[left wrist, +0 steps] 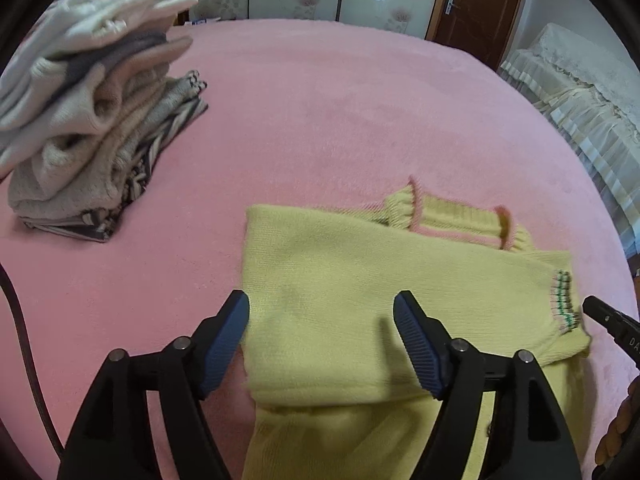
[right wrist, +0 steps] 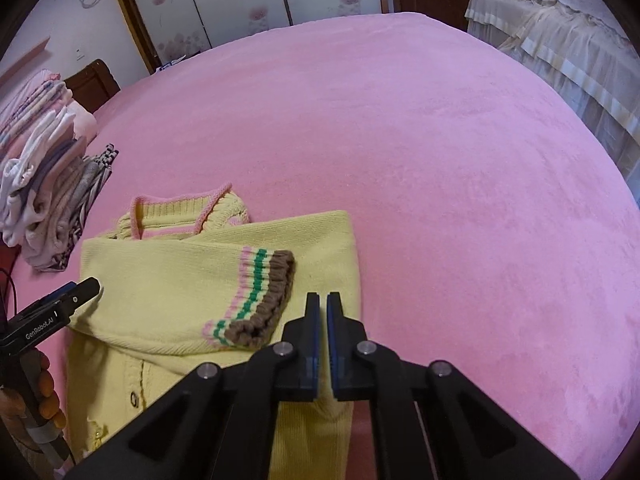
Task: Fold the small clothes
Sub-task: 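Lift both tools away and move them to the striped cardigan hem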
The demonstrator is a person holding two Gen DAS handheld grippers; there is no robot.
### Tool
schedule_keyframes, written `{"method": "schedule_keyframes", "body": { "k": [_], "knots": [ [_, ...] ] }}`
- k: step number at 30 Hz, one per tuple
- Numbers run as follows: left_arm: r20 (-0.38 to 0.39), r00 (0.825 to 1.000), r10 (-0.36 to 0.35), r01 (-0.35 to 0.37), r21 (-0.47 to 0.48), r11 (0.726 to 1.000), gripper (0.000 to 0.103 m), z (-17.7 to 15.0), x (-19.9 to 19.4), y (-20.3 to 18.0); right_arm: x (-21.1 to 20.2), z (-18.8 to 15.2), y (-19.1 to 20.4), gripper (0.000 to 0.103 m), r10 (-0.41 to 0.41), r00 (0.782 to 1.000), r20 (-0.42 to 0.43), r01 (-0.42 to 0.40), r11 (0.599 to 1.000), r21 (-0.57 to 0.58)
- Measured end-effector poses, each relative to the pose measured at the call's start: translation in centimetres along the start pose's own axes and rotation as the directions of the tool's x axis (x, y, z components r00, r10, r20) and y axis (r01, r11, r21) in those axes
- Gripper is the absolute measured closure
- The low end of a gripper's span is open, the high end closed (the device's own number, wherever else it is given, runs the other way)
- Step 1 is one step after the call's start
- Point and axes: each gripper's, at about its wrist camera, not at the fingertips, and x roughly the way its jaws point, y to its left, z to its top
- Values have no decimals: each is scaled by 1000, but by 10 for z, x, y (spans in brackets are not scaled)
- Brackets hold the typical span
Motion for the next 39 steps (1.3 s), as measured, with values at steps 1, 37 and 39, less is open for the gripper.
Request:
{"method": "schedule_keyframes", "body": {
  "k": [1,37,39],
  "knots": [
    [17,1000,-6,6,1,1000,27,2,-9,-2,-6,-1,0,99,6,1000,7,-6,1000,3],
    [246,968,-47,16,125,992,1,-128,-278,-11,-242,-111,38,62,70,962,265,-33,990,-140],
    [193,980,-46,24,114,993,1,-140,-264,0,-231,-125,38,62,70,971,230,-35,988,-151]
  ]
}}
